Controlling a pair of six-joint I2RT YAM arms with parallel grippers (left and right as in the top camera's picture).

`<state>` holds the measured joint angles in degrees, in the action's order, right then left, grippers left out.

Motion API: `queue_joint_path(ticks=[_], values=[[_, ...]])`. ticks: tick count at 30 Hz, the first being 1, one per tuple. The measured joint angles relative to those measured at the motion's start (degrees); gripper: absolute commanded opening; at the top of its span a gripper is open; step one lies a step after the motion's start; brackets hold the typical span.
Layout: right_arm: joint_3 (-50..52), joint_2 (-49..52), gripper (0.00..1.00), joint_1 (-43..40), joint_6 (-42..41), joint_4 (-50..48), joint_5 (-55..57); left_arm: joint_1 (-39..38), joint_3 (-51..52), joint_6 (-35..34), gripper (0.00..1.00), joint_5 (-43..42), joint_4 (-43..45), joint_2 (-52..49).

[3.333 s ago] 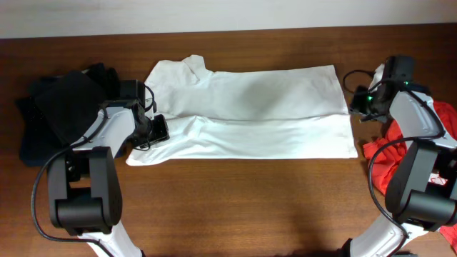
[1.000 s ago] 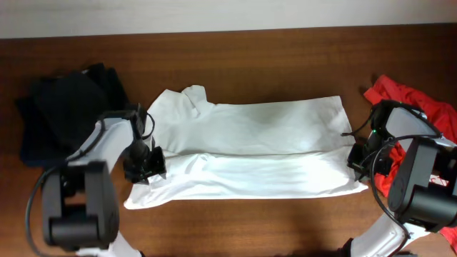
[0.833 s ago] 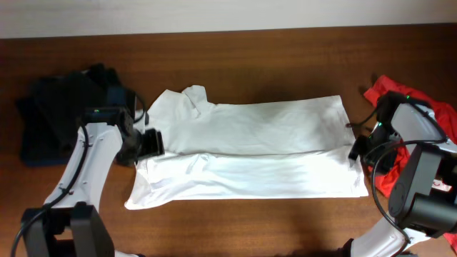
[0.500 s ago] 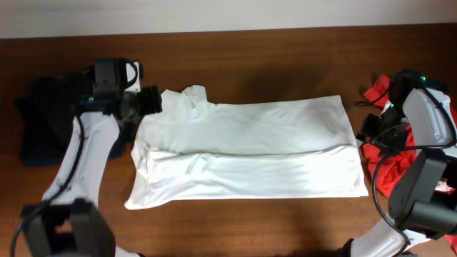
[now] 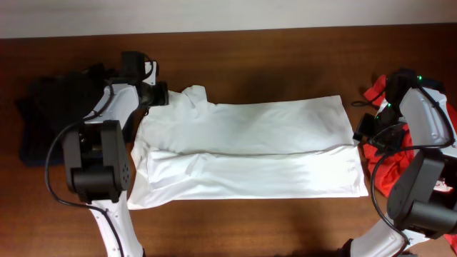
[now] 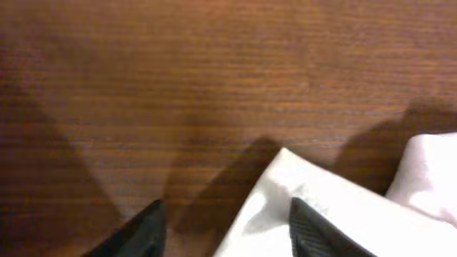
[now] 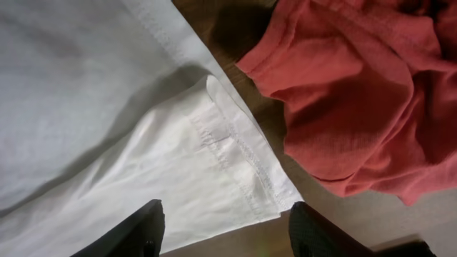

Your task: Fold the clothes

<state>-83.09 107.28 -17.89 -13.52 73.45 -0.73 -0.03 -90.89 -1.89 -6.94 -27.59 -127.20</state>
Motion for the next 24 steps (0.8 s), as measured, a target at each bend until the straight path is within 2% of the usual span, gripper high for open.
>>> queue_joint_path(ticks=[1, 3, 4, 5, 10, 14, 17, 21, 24], values=[[0.00, 0.00, 0.60, 0.00, 0.02, 0.02, 0.02, 0.02, -0.33, 0.02, 0.20, -0.17, -0.87, -0.22], [0.00, 0.00, 0.63, 0.00, 0.02, -0.87, 0.00, 0.11, -0.87, 0.17, 0.17, -0.15, -3.52, -0.33], [0.00, 0.00, 0.63, 0.00, 0.04, -1.20, -0.04, 0.09, -1.01, 0.28, 0.11, -0.20, -4.35, -0.33], [0.00, 0.00, 0.64, 0.00, 0.07, -1.55, -0.13, 0.09, -1.11, 0.24, 0.00, -0.31, -4.85, -0.33], [0.00, 0.00, 0.66, 0.00, 0.07, -6.64, -0.22, 0.15, -1.88, 0.39, 0.00, -2.75, -8.50, -0.33], [-0.07, 0.00, 0.66, 0.11, 0.24, -18.75, -0.22, 0.15, -3.43, 0.35, 0.00, -6.69, -11.65, -0.76], [-0.09, 0.52, 0.71, 1.18, 2.64, -27.78, -0.61, 0.15, -4.63, -0.68, 0.00, -8.04, -12.07, -0.74], [-0.24, 4.63, 0.73, 3.78, 6.21, -39.52, -1.40, 0.15, -4.92, -2.21, 0.00, -8.68, -14.03, -0.74], [-0.26, 7.78, 0.72, 4.50, 6.93, -44.50, -2.32, 0.15, -4.96, -2.45, 0.00, -8.81, -14.67, -0.74]])
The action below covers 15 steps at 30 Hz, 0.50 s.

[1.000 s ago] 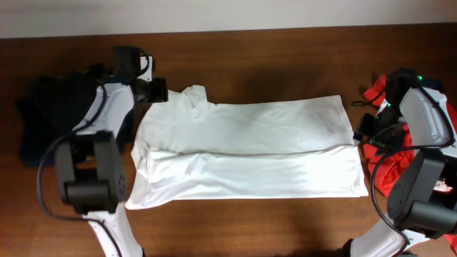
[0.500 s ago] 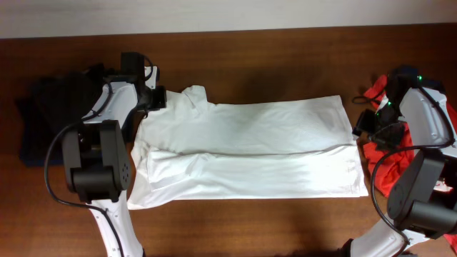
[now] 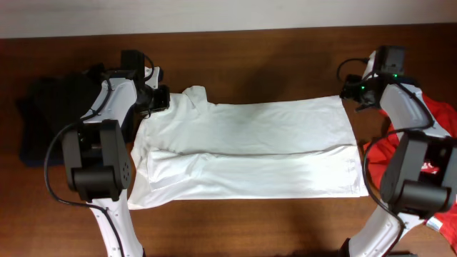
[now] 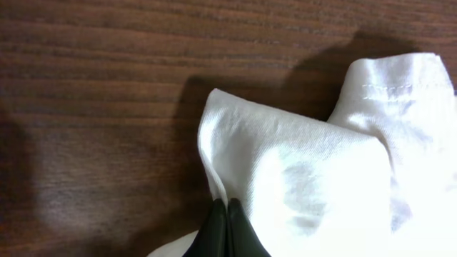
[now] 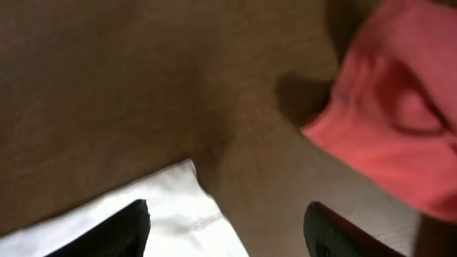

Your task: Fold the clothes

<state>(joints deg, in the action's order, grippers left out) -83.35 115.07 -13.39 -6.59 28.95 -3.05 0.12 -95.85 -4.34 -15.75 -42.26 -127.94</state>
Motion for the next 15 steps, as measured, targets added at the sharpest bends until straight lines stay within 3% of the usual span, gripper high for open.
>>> queue_joint_path(ticks=[3, 7, 11, 15], values=[[0.00, 3.34, 0.71, 0.15, 0.55, -2.89, -1.38, 0.00, -0.04, 0.00, 0.00, -0.15, -0.04, 0.00], [0.00, 7.34, 0.62, 1.14, 0.72, -5.25, -2.25, 0.00, -0.04, 0.00, 0.00, -0.17, -0.24, 0.00], [-0.02, 7.91, 0.43, 2.56, 0.90, -5.86, -3.08, 0.00, -0.04, 0.00, 0.00, -0.20, -0.28, 0.00], [-0.02, 8.00, 0.10, 2.95, 0.55, -5.81, -3.48, 0.00, -0.04, 0.00, 0.00, -0.22, -0.76, 0.00]])
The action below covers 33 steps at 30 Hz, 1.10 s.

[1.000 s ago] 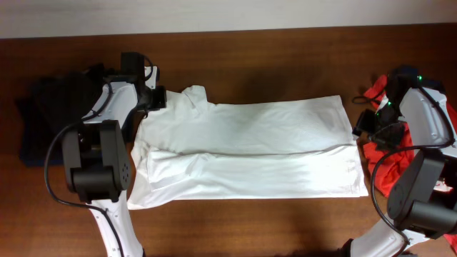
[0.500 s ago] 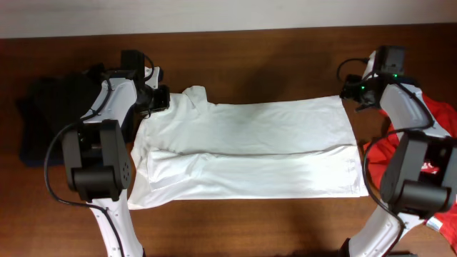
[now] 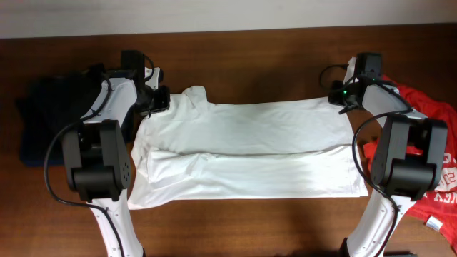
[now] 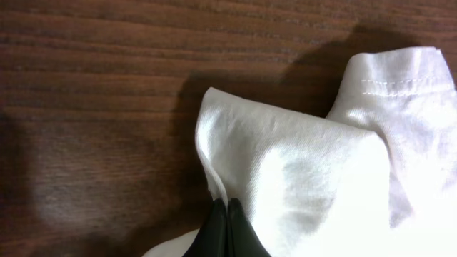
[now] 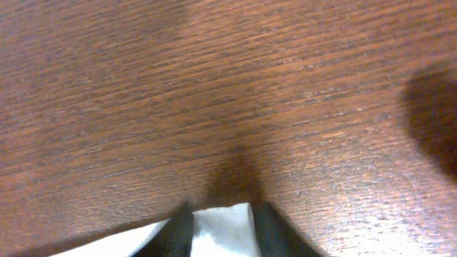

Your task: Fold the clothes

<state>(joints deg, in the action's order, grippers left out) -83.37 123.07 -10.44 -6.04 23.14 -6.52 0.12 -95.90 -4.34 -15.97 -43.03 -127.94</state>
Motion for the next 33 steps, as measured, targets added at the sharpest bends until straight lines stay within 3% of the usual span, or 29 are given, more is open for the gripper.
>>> queue_joint_path(ticks=[2, 8, 14, 21, 25, 33], values=[[0.00, 0.00, 0.04, 0.00, 0.00, 0.00, -0.07, 0.00, 0.00, 0.00, 0.00, -0.13, -0.17, 0.00], [-0.24, 0.00, 0.04, -0.07, 0.17, 2.64, -0.15, 0.00, 0.00, -0.02, 0.00, -0.13, -1.60, 0.00], [-4.66, -1.33, 0.04, -3.28, 0.17, 21.55, -0.70, 0.09, 0.00, -0.20, 0.00, -0.13, -6.51, 1.99], [-12.98, -6.03, 0.04, -6.43, 0.24, 43.74, -0.66, 3.45, -0.15, -0.22, 0.00, -0.13, -17.75, 14.91], [-13.00, -6.01, 0.04, -6.95, 0.20, 51.43, -0.66, 3.67, -0.52, -0.24, 0.00, 0.63, -29.99, 16.09], [-13.05, -6.01, 0.04, -9.40, 0.20, 60.30, 0.96, 4.28, -0.55, -0.22, 0.00, 2.08, -39.65, 16.09]])
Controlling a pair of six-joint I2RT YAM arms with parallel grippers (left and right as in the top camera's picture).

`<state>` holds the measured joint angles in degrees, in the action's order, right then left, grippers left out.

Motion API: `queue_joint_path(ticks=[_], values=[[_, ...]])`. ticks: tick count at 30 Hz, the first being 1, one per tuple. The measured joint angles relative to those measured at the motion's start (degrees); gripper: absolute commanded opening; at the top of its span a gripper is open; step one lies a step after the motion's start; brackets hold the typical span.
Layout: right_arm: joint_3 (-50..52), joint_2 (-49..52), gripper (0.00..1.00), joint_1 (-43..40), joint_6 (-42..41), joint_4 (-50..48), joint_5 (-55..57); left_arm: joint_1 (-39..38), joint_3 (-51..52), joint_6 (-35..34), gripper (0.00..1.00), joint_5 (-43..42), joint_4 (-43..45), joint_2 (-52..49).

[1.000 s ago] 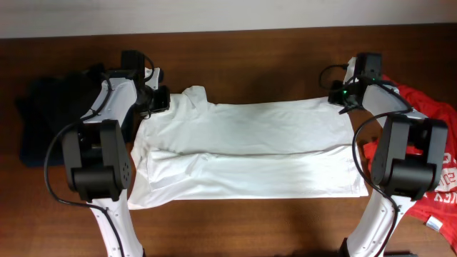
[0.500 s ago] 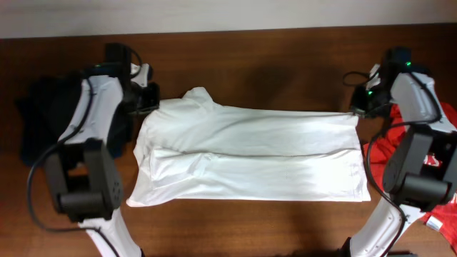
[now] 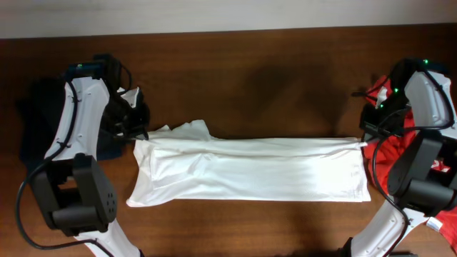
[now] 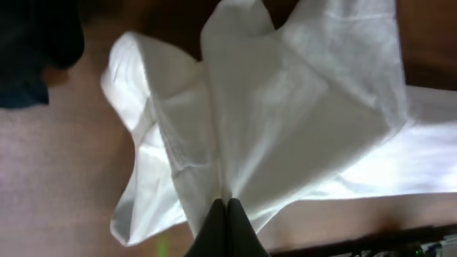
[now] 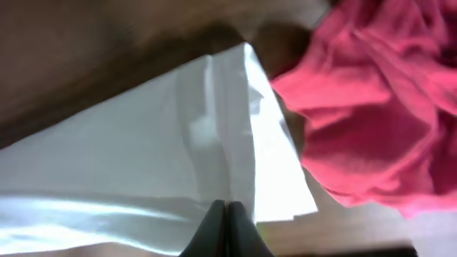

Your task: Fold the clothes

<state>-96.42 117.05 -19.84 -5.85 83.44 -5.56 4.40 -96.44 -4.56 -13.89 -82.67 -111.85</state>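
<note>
A white shirt lies across the table as a long narrow band, its far half folded toward the near edge. My left gripper is shut on the shirt's upper left corner by the sleeve. My right gripper is shut on the upper right hem corner. Both pinched edges sit over the lower layer. In each wrist view the fingers are pressed together on white cloth.
A red garment is heaped at the right edge, beside the right arm, also filling the right wrist view's upper right. A dark garment lies at the far left. The bare wooden table stretches behind the shirt.
Both grippers, then at the shirt's far corners, now hold those corners nearer the front. The far half of the shirt lies doubled over the near half, making a narrower band.
First my left gripper stood open at the shirt's far left corner and my right open over the right hem. Then the left was shut on the corner. The right reached the far right corner. Now both hold corners, folded forward.
</note>
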Motion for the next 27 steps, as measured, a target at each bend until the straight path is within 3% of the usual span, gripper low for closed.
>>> queue_joint_path(ticks=[15, 23, 27], values=[[5.86, 0.00, 0.04, -0.22, -0.07, 1.62, 3.96, 1.03, 2.86, 1.79, 0.01, 1.09, -8.85, 0.00], [9.46, -0.02, 0.06, -0.22, -0.20, 0.68, 4.72, 1.03, 16.24, 1.53, 0.00, 4.57, 0.55, 0.00], [13.92, 0.00, 0.18, -0.22, -0.17, -1.99, 5.01, 1.03, 20.98, -0.22, 0.01, 6.05, 6.67, 0.00]])
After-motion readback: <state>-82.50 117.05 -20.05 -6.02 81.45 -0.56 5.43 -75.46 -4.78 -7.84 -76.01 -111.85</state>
